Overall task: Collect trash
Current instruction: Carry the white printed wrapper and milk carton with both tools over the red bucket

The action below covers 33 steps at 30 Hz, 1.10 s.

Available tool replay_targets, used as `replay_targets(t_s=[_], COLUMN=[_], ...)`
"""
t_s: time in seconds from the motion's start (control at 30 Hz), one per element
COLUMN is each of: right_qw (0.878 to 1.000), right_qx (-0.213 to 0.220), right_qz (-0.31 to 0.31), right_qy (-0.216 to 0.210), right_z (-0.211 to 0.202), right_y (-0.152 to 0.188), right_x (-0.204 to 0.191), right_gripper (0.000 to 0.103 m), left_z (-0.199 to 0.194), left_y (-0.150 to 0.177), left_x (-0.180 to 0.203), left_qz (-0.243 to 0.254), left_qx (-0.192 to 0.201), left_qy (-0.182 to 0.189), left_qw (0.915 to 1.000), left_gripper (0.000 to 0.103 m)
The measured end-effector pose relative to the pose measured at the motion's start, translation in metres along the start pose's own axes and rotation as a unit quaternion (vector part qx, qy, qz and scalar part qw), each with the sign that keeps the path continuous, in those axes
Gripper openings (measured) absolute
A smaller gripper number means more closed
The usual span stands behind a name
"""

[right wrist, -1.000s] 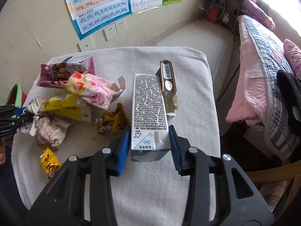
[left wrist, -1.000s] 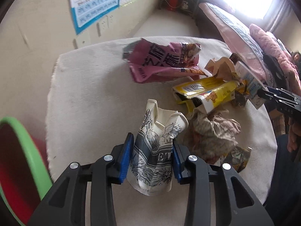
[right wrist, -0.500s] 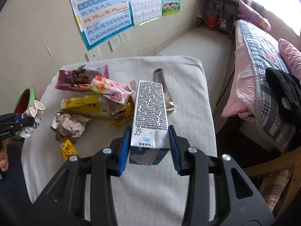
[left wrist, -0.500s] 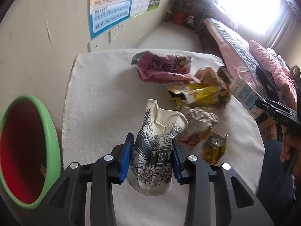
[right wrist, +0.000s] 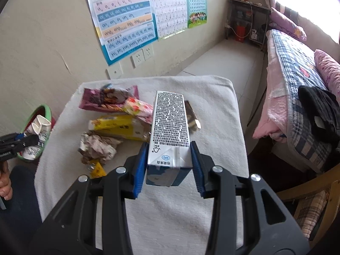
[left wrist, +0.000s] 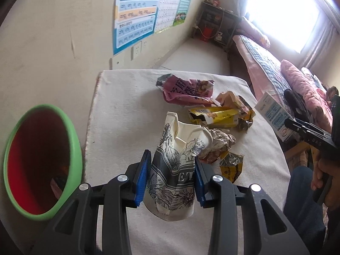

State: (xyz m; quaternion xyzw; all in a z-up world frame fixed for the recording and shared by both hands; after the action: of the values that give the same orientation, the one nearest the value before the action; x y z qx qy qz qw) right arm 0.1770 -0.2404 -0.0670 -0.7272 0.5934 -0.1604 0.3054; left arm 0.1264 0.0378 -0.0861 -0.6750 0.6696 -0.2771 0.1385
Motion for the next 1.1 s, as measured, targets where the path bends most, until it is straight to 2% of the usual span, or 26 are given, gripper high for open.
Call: replay_targets(t_s=[0.47,1.1], right_qw=[0.997,0.983], right_qx=[0.028,0.010], right_qz=[-0.052,-0.121], right_qy=[-0.047,-0.134], right_z=[-0.010,0.012], right_y=[-0.032,-0.033], right_x=[-0.088,-0.237], right_gripper=[0.038,0.038], left_z=[-0.031,-0.078], left_y=[0.000,0.016], left_x=[-0.038,-0.124], left_qz=[-0.029,-0.078], left_qx=[0.024,0.044], left_qy=[-0.018,-0.065], left_qw=[0.9991,0.9938], left_gripper=[0.035,0.035])
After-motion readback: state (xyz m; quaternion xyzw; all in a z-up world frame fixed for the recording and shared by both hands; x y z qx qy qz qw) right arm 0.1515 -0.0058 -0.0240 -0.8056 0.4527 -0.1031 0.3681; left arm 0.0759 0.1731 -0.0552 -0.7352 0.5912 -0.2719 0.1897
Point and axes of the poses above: each gripper's, at about its wrist camera, not at the fingertips, and z roughly the way its jaws point, x to its right, y to its underside, the point moved 10 cm from there along z, roughly the way its jaws point, and after that the axes turned 2 degrees about z, right-handed, at the moved point
